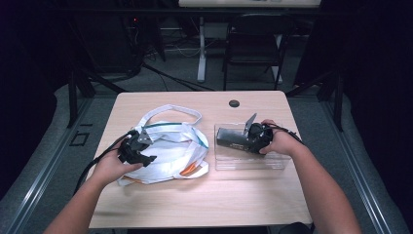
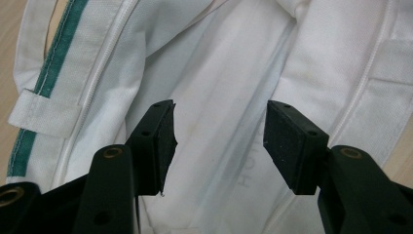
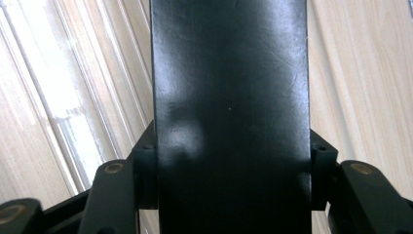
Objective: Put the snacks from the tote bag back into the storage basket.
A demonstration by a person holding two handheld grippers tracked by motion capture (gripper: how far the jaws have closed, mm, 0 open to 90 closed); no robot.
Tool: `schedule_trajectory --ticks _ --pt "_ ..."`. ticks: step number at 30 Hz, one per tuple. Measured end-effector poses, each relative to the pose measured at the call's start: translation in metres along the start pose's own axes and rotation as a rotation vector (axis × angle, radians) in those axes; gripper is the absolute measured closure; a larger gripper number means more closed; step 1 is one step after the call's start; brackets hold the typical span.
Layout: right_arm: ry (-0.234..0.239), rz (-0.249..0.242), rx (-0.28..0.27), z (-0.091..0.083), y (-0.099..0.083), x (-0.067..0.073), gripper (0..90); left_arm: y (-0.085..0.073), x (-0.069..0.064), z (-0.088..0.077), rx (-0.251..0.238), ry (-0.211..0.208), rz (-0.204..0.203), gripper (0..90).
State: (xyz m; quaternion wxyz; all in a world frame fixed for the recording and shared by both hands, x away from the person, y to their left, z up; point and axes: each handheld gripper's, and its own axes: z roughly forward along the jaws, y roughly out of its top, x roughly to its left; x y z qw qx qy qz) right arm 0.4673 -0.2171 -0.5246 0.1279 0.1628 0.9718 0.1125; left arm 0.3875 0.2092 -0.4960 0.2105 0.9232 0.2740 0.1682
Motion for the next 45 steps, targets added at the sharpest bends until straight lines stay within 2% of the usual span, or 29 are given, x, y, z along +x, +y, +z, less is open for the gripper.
schedule_trajectory --ticks 6,7,8,10,14,17,25,37,42,45 --pt "-0.002 -0.004 0.000 0.004 0.000 0.000 41.3 -0.002 0.000 0.000 0.012 0.015 0.007 45.2" --pt "-0.006 0.008 -0.010 0.005 -0.001 0.001 41.2 -0.002 0.000 0.000 0.011 0.015 0.006 45.2" --pt "-0.001 -0.010 0.009 0.004 0.000 -0.001 41.2 -0.001 0.000 0.000 0.010 0.014 0.006 45.2" --pt "-0.005 -0.014 0.013 0.004 0.000 -0.001 41.0 -0.001 -0.001 0.001 0.007 0.015 0.008 45.2" --pt "-0.003 0.007 0.014 0.007 0.000 -0.001 40.4 0.000 -0.002 0.002 0.009 0.009 0.015 45.2" --pt "-0.002 -0.005 0.015 0.007 0.001 -0.003 39.9 0.000 -0.003 0.003 0.011 0.011 0.019 45.2" --pt "0.001 0.009 0.006 0.007 0.001 -0.002 38.8 -0.001 -0.003 0.004 0.013 0.016 0.020 45.2" --pt "-0.012 0.061 -0.063 0.000 0.002 -0.003 34.5 -0.005 -0.003 0.005 0.010 0.013 0.008 45.2" --pt "-0.011 0.081 -0.086 -0.008 0.002 -0.003 34.2 -0.005 -0.003 0.005 0.000 0.017 -0.001 45.0" --pt "-0.028 0.083 -0.094 -0.014 0.003 -0.001 34.2 -0.006 -0.002 0.004 -0.008 0.018 -0.004 45.0"
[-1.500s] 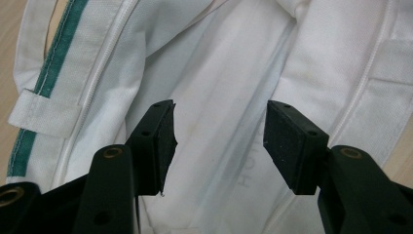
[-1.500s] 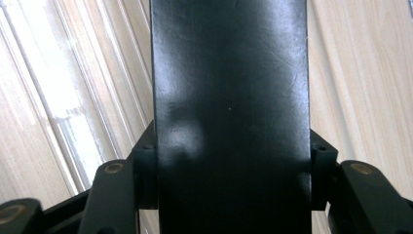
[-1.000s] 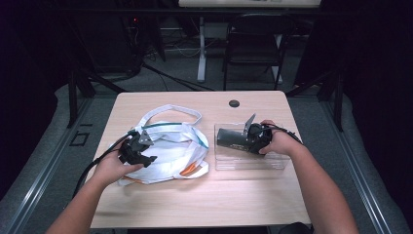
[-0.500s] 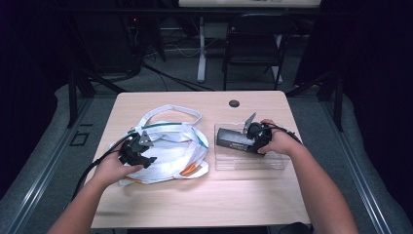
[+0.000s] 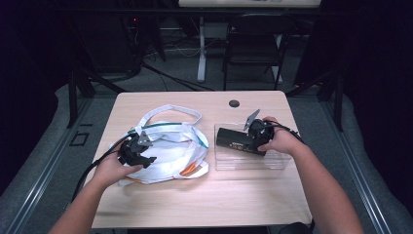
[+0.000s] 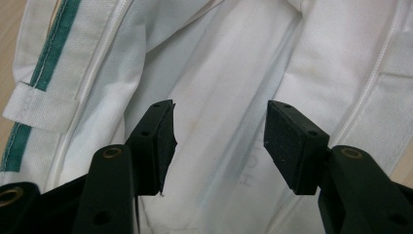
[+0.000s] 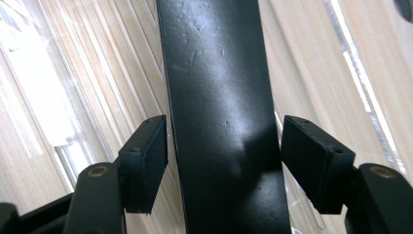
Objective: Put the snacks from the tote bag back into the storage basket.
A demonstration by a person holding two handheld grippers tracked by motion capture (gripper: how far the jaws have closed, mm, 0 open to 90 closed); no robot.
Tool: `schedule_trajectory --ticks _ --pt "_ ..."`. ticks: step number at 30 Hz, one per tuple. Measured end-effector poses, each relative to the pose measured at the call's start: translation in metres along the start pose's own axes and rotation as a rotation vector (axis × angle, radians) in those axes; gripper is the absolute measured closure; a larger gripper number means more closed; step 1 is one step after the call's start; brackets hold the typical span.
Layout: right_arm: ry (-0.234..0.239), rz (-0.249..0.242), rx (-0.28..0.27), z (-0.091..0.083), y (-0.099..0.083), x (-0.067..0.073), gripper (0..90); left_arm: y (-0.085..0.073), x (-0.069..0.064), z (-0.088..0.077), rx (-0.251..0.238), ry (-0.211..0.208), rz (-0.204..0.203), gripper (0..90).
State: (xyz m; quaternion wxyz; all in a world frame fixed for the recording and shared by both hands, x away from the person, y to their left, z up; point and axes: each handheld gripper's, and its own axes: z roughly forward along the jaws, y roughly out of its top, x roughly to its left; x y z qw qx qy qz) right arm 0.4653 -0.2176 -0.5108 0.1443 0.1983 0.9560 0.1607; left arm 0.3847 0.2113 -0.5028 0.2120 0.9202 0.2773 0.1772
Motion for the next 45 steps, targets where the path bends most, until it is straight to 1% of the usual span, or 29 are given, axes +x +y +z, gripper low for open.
schedule_trajectory --ticks 3,7,10,12,13,15,16,18,22,23,25,26,27,28,29,30,31,32,33,34,36,37,38,39,40,41,42,43,45 --pt "-0.011 -0.001 -0.003 -0.007 0.001 0.001 34.3 -0.001 0.000 -0.001 -0.003 0.003 -0.006 45.0" --pt "-0.035 0.023 -0.007 -0.016 0.001 0.003 34.8 -0.002 0.002 -0.003 -0.018 -0.005 -0.026 45.2" --pt "-0.056 0.059 0.012 -0.024 0.000 0.003 35.0 -0.005 0.003 -0.005 -0.019 -0.007 -0.042 45.2" --pt "-0.066 0.099 -0.007 -0.028 -0.002 0.004 35.7 -0.006 0.004 -0.006 -0.020 -0.007 -0.047 45.2" --pt "-0.071 0.108 -0.004 -0.031 -0.002 0.004 36.3 -0.007 0.004 -0.007 -0.025 -0.007 -0.053 45.2" --pt "-0.077 0.137 -0.011 -0.036 -0.004 0.003 38.7 -0.009 0.005 -0.007 -0.037 -0.022 -0.065 45.2" --pt "-0.081 0.162 -0.021 -0.037 -0.006 0.004 40.0 -0.009 0.005 -0.007 -0.037 -0.024 -0.069 45.2" --pt "-0.081 0.180 -0.007 -0.040 -0.009 0.002 42.7 -0.011 0.006 -0.007 -0.043 -0.029 -0.080 45.2" --pt "-0.084 0.258 -0.008 -0.042 -0.016 0.004 46.4 -0.014 0.005 -0.008 -0.044 -0.017 -0.097 45.2" --pt "-0.082 0.263 0.009 -0.044 -0.017 0.004 46.6 -0.015 0.006 -0.009 -0.042 -0.034 -0.106 45.2" --pt "-0.087 0.319 -0.020 -0.042 -0.021 0.005 47.0 -0.016 0.007 -0.011 -0.050 -0.050 -0.126 45.2" --pt "-0.088 0.314 0.011 -0.045 -0.022 0.004 47.3 -0.017 0.008 -0.012 -0.053 -0.051 -0.132 45.2" --pt "-0.099 0.340 -0.004 -0.044 -0.023 0.005 47.6 -0.017 0.008 -0.012 -0.061 -0.048 -0.142 45.2" --pt "-0.091 0.343 0.015 -0.045 -0.024 0.004 48.4 -0.018 0.008 -0.013 -0.063 -0.046 -0.153 45.2" --pt "-0.105 0.367 0.005 -0.044 -0.025 0.005 49.3 -0.018 0.008 -0.013 -0.064 -0.048 -0.158 45.2" --pt "-0.100 0.370 0.017 -0.045 -0.025 0.005 49.5 -0.019 0.008 -0.013 -0.068 -0.049 -0.165 45.2" --pt "-0.106 0.395 -0.001 -0.044 -0.026 0.006 49.7 -0.020 0.008 -0.014 -0.071 -0.049 -0.170 45.2" --pt "-0.097 0.395 0.013 -0.046 -0.026 0.005 49.7 -0.020 0.008 -0.014 -0.074 -0.050 -0.172 45.2" --pt "-0.096 0.421 0.001 -0.046 -0.026 0.006 49.7 -0.021 0.008 -0.013 -0.074 -0.051 -0.174 45.2" --pt "-0.087 0.434 0.005 -0.046 -0.026 0.006 49.7 -0.021 0.008 -0.013 -0.072 -0.047 -0.174 45.2" --pt "-0.096 0.450 0.002 -0.047 -0.026 0.008 49.7 -0.021 0.007 -0.012 -0.063 -0.030 -0.170 45.2" --pt "-0.108 0.461 0.002 -0.048 -0.026 0.009 49.6 -0.021 0.007 -0.013 -0.062 -0.033 -0.167 45.2" --pt "-0.105 0.466 -0.002 -0.048 -0.026 0.010 49.5 -0.021 0.006 -0.012 -0.066 -0.024 -0.167 45.2" --pt "-0.115 0.474 -0.002 -0.048 -0.026 0.011 49.4 -0.021 0.005 -0.013 -0.064 -0.025 -0.165 45.2" --pt "-0.111 0.485 0.004 -0.049 -0.026 0.012 49.0 -0.021 0.005 -0.013 -0.064 -0.024 -0.163 45.2" --pt "-0.112 0.507 -0.014 -0.048 -0.027 0.013 48.7 -0.022 0.005 -0.013 -0.066 -0.024 -0.165 45.2" --pt "-0.109 0.515 -0.011 -0.049 -0.028 0.013 48.3 -0.022 0.005 -0.013 -0.067 -0.022 -0.163 45.2" --pt "-0.120 0.518 -0.007 -0.049 -0.029 0.013 47.5 -0.022 0.005 -0.014 -0.070 -0.017 -0.169 45.2" --pt "-0.127 0.532 -0.003 -0.048 -0.032 0.013 45.2 -0.022 0.006 -0.014 -0.080 -0.023 -0.177 45.2"
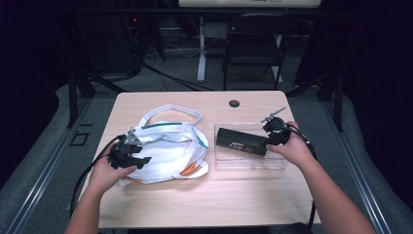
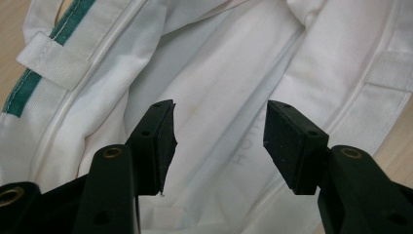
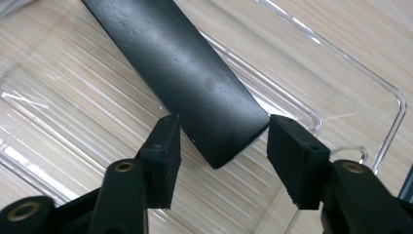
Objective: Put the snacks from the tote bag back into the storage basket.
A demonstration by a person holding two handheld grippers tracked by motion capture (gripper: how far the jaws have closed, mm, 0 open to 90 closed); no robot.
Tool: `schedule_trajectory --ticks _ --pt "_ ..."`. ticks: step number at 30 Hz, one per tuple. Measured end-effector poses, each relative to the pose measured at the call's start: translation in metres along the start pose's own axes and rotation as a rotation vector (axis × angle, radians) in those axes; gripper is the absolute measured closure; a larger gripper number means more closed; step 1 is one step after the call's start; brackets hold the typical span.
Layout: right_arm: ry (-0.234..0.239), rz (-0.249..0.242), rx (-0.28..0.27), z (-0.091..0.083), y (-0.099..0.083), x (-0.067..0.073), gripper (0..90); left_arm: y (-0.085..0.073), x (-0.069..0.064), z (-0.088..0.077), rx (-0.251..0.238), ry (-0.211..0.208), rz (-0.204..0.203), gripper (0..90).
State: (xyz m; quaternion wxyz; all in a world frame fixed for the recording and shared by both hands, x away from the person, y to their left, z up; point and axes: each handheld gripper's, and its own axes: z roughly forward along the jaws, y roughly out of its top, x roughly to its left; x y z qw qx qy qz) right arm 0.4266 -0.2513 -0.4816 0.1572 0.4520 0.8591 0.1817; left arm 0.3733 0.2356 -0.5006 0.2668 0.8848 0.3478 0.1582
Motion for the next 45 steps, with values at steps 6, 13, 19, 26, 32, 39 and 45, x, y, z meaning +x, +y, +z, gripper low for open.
schedule_trajectory --ticks 6,13,19,26,32,39,45 --pt "-0.004 0.050 -0.006 0.007 -0.009 -0.001 42.7 -0.002 0.003 -0.003 0.001 0.008 -0.008 45.2" --pt "0.003 0.068 0.011 0.008 -0.015 -0.001 41.6 -0.003 0.004 -0.005 -0.012 0.009 -0.018 45.2" --pt "0.010 0.095 0.009 0.010 -0.019 -0.002 40.9 -0.002 0.004 -0.007 -0.027 0.012 -0.020 45.2" --pt "0.007 0.092 0.032 0.013 -0.019 -0.002 39.4 -0.003 0.002 -0.008 -0.028 0.018 -0.009 45.2" --pt "0.002 0.092 0.067 0.021 -0.019 0.000 38.2 -0.005 0.002 -0.011 -0.033 0.026 -0.008 45.2" --pt "0.001 0.093 0.090 0.029 -0.017 0.000 39.3 -0.006 0.001 -0.011 -0.030 0.027 -0.004 45.2" --pt "0.019 0.136 0.058 0.033 -0.015 0.001 40.9 -0.007 0.001 -0.011 -0.030 0.028 -0.006 45.1"
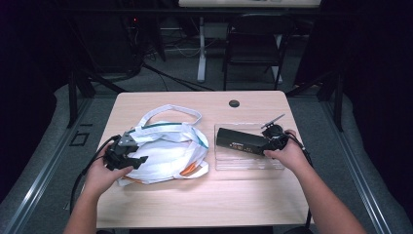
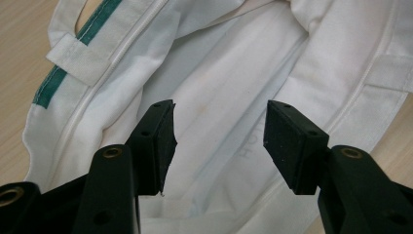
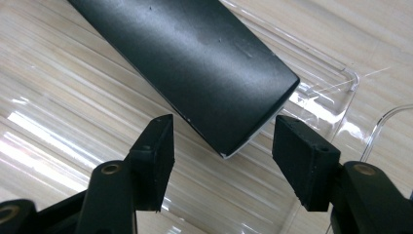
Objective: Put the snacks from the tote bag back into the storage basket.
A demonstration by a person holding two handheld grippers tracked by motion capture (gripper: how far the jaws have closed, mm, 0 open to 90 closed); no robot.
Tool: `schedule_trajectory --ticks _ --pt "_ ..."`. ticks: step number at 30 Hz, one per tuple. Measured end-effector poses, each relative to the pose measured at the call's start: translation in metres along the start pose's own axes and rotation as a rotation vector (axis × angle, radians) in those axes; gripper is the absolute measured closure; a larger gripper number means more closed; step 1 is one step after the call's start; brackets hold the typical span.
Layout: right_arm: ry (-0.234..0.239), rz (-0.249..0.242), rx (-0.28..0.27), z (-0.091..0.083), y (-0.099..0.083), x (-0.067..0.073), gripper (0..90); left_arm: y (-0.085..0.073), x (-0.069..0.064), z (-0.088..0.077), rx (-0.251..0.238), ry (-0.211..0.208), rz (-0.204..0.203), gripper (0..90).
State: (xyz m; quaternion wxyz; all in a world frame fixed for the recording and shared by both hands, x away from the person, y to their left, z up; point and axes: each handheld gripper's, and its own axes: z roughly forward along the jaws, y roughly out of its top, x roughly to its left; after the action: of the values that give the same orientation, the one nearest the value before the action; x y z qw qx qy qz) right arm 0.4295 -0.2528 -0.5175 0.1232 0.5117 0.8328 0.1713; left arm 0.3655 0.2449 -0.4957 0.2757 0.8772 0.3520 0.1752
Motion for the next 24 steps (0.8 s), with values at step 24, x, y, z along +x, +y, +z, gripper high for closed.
schedule_trajectory --ticks 24 --pt "-0.031 -0.004 0.016 0.014 0.019 -0.002 41.0 -0.005 0.003 0.000 -0.005 0.007 -0.015 45.1"
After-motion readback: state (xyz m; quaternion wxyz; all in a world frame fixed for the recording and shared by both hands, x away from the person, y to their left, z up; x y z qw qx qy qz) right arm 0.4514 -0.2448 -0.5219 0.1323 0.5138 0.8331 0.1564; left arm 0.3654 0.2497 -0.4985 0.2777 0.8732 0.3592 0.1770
